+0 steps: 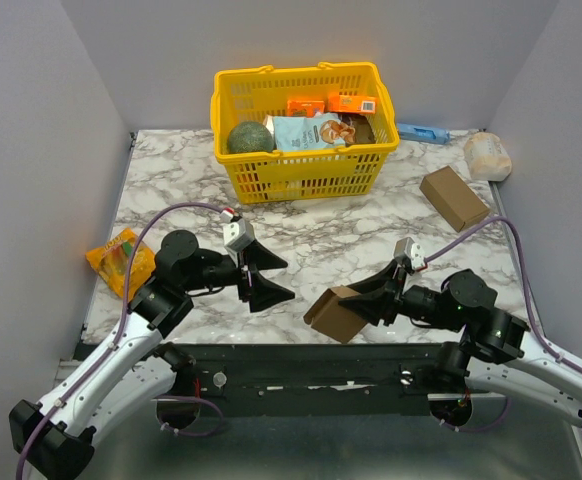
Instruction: Fold the paper box
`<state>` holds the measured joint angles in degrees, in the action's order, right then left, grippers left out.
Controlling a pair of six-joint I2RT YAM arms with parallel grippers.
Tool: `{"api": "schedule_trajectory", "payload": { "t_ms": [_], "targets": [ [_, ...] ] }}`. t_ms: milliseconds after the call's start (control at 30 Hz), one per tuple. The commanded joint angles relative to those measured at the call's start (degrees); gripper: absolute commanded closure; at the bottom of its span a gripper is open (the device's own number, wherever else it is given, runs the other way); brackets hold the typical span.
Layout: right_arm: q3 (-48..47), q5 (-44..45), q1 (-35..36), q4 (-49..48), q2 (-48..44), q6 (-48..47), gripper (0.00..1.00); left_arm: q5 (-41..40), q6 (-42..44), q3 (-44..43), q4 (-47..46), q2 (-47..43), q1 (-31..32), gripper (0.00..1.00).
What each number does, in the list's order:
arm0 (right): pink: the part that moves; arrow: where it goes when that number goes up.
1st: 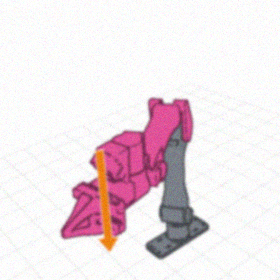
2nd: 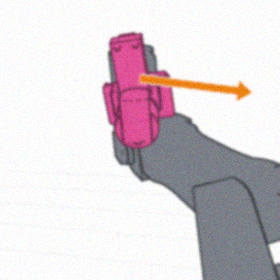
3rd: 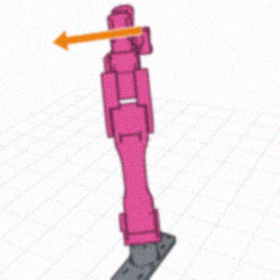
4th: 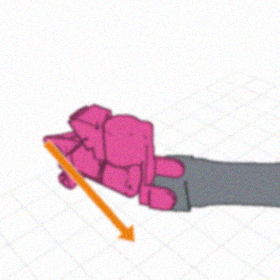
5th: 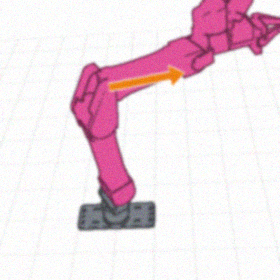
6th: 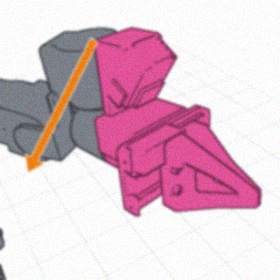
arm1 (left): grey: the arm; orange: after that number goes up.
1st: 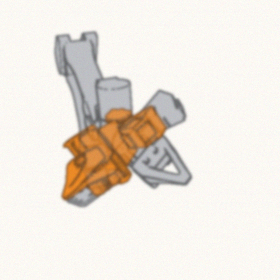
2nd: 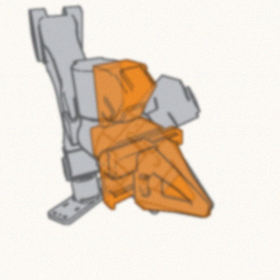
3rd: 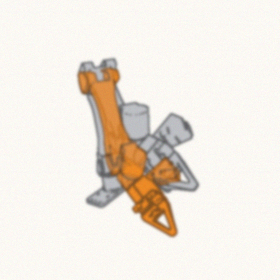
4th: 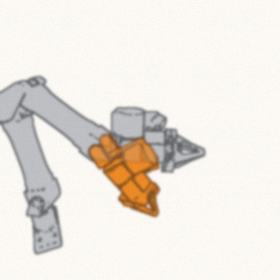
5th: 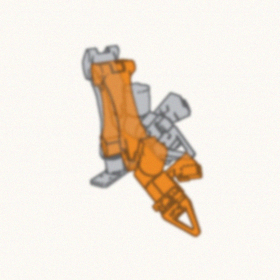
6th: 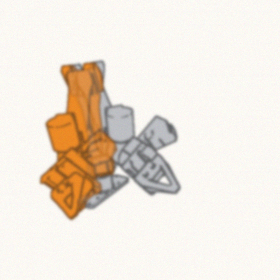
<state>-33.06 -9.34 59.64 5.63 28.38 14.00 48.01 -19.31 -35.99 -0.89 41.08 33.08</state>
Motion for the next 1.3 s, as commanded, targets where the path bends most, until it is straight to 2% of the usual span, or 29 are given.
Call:
{"api": "schedule_trajectory", "payload": {
  "t_ms": [0, 133, 200, 300, 367, 467, 533, 633, 1267],
  "targets": [
    [1.4, 0.4, -0.1, -0.2, -0.1, -0.5, 0.6, -2.7, 2.3, -1.5, 4.0, -0.7, -0.7, 0.08],
    [2.3, 1.0, -0.1, -0.3, -0.3, -0.5, 0.61, -5.6, 2.9, -1.8, 4.8, -1.3, -1.6, 0.07],
    [2.4, 1.0, 0.0, -0.2, -0.3, -0.4, 0.61, -4.9, 1.7, -0.8, 2.0, -1.2, -1.6, 0.07],
    [2.2, 0.6, 0.0, -0.4, 0.3, -0.4, 0.61, 1.2, -1.8, 1.7, -6.1, -0.4, -1.6, 0.07],
    [2.0, -0.1, 0.0, -0.4, 0.8, -0.4, 0.61, 4.3, -2.5, 1.4, -8.3, 2.4, -1.4, 0.07],
    [1.4, -1.1, -0.1, -0.8, 1.4, -0.5, 0.62, 7.8, 0.7, -0.9, -6.8, 6.4, 0.4, 0.07],
    [1.3, -1.6, -0.1, -1.0, 1.6, -0.4, 0.62, 7.8, 4.8, -2.2, -3.0, 8.6, 3.4, 0.07],
    [1.3, -2.3, -0.1, -1.7, 1.5, 0.1, 0.62, 7.4, 6.5, -3.5, -1.3, 10.8, 5.9, 0.04],
    [1.5, -4.1, -0.1, -3.3, 1.9, 1.0, 0.65, 6.1, 3.8, -3.7, -8.0, 19.5, 14.5, 0.02]
  ]
}}
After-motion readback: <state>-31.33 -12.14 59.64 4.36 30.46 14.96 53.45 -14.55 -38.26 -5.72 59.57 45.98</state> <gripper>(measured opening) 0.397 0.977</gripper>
